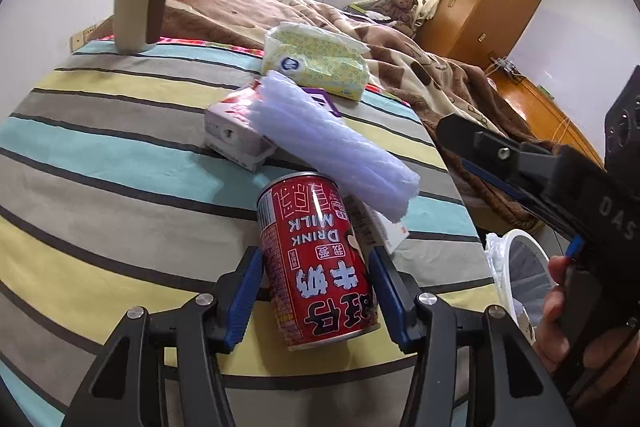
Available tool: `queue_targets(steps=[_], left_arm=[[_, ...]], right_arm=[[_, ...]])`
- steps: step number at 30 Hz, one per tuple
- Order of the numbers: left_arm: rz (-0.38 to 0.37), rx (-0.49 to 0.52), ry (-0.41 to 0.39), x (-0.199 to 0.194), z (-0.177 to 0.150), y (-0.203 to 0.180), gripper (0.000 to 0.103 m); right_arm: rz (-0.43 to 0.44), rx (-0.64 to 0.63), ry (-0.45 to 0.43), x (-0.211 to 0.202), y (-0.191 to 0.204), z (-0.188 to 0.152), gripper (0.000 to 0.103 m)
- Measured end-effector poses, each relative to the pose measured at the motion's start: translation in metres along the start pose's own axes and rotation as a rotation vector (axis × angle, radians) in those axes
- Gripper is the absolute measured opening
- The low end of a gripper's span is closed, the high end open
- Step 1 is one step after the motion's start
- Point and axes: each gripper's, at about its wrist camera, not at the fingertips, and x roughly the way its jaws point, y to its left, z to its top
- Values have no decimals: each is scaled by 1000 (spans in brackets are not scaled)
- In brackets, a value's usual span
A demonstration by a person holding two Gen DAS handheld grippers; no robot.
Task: Collect trash
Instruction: 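Grasp the red Drink Milk can with left tool while right tool grasps the foam sleeve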
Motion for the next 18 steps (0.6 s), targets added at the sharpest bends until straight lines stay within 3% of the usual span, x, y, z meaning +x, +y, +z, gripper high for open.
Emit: queue_targets(steps=[3, 13, 18], left_arm=[[-6, -22, -4, -6, -2, 9, 55], [92, -98, -57, -35, -6, 61, 55], [143, -104, -80, -45, -6, 81, 55]], right_arm=[[-8, -3, 7, 3, 2, -1, 62], [6, -30, 58, 23, 17, -12, 62], [37, -103, 70, 27, 35, -19, 62]])
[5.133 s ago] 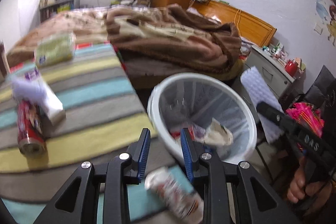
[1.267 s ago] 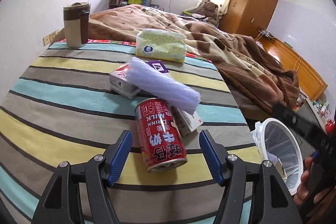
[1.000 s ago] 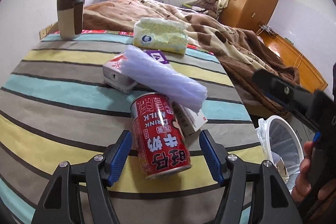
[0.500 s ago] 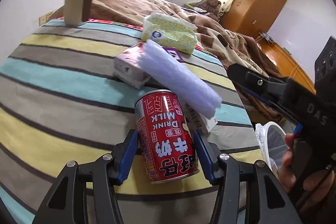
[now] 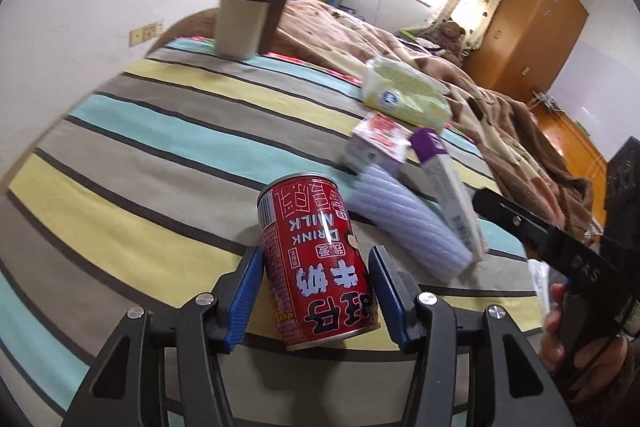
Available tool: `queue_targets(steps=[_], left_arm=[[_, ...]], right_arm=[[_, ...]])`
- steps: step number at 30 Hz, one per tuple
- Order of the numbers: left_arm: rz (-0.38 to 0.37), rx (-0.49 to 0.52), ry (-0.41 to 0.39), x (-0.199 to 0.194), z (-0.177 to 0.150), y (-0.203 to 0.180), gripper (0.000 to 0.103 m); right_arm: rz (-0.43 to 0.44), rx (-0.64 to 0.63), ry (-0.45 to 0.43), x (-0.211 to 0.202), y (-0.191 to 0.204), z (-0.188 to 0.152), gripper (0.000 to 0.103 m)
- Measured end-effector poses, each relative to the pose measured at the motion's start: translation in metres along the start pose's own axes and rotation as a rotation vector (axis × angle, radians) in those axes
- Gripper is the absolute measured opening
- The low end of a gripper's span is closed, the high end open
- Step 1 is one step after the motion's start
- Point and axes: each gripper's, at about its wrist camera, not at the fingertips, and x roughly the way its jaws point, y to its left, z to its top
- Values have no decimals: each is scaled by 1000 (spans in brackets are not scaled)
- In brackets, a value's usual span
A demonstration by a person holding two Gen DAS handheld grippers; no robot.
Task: Collect trash
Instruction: 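Grasp the red Drink Milk can with left tool while right tool grasps the foam sleeve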
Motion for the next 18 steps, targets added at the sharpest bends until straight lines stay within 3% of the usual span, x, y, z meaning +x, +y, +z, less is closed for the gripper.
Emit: queue_targets(steps=[7, 18], left_arm=[[30, -22, -8, -1, 10, 21, 55], [28, -29, 15, 9, 22, 35, 56]], right_arm=[[32, -146, 44, 17, 31, -5, 62], [-15, -213, 147, 52, 40, -7, 62]])
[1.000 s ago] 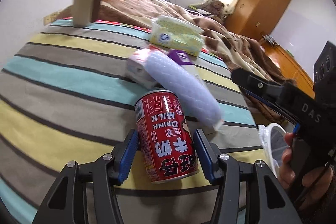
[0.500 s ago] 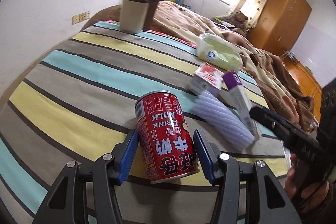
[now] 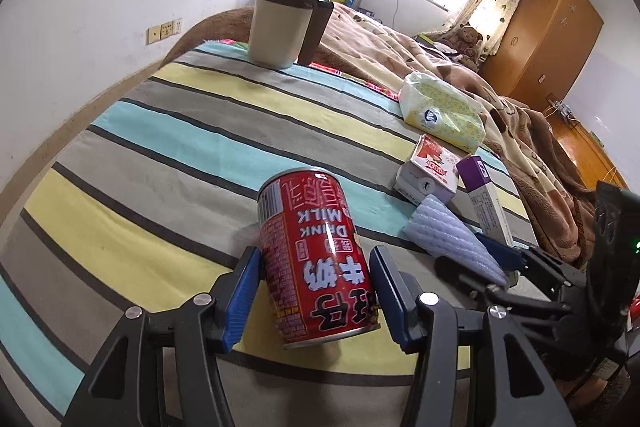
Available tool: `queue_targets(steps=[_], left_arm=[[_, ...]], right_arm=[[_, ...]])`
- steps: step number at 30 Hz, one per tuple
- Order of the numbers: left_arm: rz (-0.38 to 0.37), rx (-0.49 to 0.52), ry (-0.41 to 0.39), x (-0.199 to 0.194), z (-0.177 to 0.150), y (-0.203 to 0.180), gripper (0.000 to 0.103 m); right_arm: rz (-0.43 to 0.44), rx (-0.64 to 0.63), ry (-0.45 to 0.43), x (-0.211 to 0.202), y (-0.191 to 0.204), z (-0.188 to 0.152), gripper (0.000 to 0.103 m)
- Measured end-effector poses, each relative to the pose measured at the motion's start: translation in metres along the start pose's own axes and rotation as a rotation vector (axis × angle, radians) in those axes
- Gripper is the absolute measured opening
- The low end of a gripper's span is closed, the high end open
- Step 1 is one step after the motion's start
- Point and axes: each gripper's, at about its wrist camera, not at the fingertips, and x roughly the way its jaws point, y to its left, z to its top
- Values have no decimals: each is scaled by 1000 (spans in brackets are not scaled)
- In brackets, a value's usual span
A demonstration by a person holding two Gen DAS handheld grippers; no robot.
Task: Collect trash
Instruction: 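Grasp the red Drink Milk can with left tool while right tool grasps the foam sleeve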
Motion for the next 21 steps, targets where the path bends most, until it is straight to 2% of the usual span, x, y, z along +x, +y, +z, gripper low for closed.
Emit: queue_targets(steps=[5, 10, 14, 17, 19, 21], left_arm=[[-21, -7, 35, 13, 3, 1, 57], [-13, -4, 33, 17, 8, -2, 57], [-17, -9, 30, 20, 13, -1, 58], [-17, -14, 25, 21, 14, -2, 57], [-18, -13, 22, 20, 13, -2, 55], [-24, -17, 22, 20, 13, -1, 55]], right_arm=[[-13, -4, 14, 2, -1, 0, 62], [-16, 22, 16, 3, -4, 1, 62], [-28, 34, 15, 4, -4, 0, 45], [-29, 38, 13, 3, -4, 0, 37], [-26, 44, 11, 3, -4, 0, 28], [-32, 53, 4, 1, -4, -1, 25]])
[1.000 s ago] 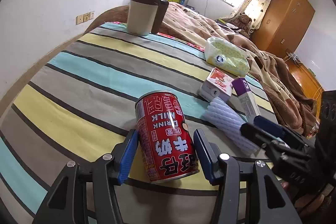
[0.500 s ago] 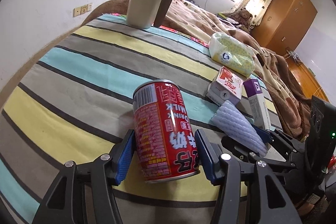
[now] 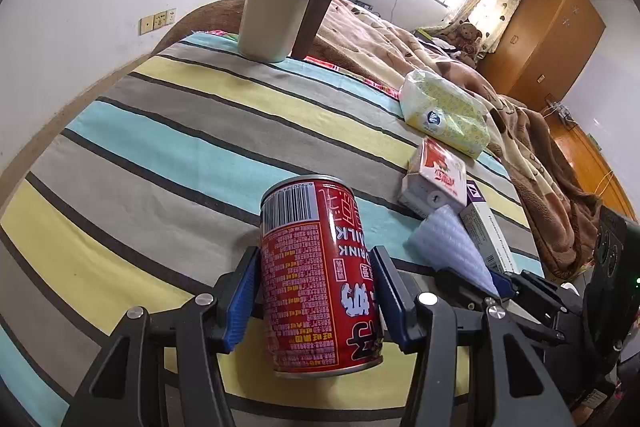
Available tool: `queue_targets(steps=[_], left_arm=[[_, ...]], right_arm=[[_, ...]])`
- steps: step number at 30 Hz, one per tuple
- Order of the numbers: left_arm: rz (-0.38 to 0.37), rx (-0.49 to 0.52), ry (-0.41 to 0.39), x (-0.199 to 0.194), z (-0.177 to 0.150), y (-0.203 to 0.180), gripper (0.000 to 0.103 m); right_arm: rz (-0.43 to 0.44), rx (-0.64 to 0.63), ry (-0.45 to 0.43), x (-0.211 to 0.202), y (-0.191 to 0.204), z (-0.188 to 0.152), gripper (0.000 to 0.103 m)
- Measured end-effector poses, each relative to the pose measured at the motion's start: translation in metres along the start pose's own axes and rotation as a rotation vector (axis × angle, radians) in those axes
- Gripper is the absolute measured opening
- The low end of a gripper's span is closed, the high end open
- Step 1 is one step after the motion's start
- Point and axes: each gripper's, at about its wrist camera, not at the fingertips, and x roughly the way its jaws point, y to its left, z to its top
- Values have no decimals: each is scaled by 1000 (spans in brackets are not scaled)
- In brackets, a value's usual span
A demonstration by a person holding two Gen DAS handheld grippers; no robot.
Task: Collect trash
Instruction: 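Grasp the red Drink Milk can with left tool while right tool grasps the foam sleeve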
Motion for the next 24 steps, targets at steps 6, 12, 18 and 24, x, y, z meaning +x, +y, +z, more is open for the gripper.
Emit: queue_targets(steps=[6, 12, 18, 24], left_arm=[[6, 26, -18, -11, -5, -6, 55], [-17, 42, -33, -28, -11, -14, 55], [-52, 80, -48, -46, -19, -34, 55], [-87, 127, -64, -66, -29, -59, 55]], right_arm=[[14, 42, -29, -11, -2, -3, 25], [33, 98, -64, -29, -6, -8, 25], [29, 144, -99, -51, -10, -15, 25], [13, 191, -139, -76, -20, -28, 25]])
